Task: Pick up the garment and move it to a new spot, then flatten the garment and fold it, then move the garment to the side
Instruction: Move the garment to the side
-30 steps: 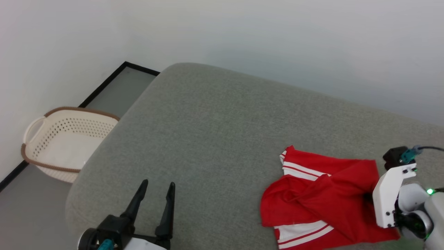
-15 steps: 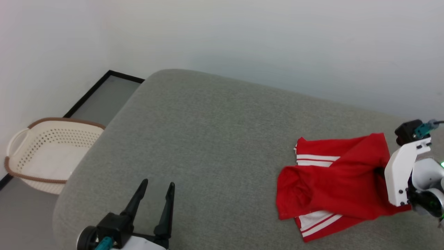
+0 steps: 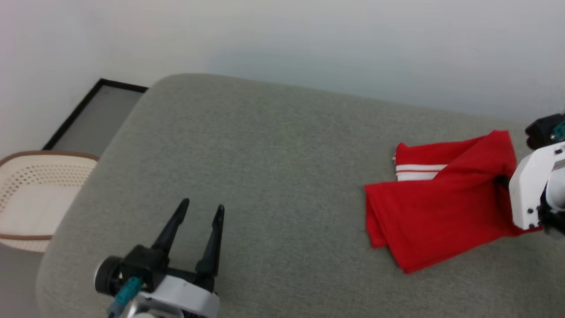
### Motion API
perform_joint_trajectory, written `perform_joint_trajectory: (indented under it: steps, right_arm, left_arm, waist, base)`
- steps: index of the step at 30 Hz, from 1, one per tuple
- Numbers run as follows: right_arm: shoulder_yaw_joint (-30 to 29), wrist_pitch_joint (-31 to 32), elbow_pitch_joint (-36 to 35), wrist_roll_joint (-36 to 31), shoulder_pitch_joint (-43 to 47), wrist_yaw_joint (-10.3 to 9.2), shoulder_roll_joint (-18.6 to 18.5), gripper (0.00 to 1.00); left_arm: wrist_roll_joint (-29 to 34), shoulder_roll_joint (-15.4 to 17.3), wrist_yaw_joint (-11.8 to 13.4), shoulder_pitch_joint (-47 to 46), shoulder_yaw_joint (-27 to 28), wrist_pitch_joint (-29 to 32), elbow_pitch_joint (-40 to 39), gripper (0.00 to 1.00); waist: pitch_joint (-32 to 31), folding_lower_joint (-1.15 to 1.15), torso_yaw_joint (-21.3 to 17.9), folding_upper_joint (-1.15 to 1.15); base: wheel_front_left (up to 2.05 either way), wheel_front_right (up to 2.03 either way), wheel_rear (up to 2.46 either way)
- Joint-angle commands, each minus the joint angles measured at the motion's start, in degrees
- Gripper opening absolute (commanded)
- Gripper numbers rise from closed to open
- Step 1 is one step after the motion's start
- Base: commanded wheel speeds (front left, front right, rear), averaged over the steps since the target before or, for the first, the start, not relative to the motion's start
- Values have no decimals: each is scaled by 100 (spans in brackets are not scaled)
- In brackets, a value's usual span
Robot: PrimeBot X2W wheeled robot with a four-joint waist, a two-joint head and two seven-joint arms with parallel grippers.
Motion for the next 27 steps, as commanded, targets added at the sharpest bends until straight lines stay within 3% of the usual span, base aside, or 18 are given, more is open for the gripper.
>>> perform_joint_trajectory:
  steps: [1, 27]
  right_arm:
    - [13, -49, 22, 37, -156, -11, -84, 0]
    - [29, -568, 324, 288, -1220, -11, -1009, 0]
  left_arm:
    - [-29, 60, -13, -152, -37, -9, -26, 100]
    - [-55, 707, -12, -1532, -409, -9, -115, 100]
  waist:
    - [277, 0, -275, 0]
    - [1689, 0, -1713, 0]
  base:
    - [0, 0, 0]
    - [0, 0, 0]
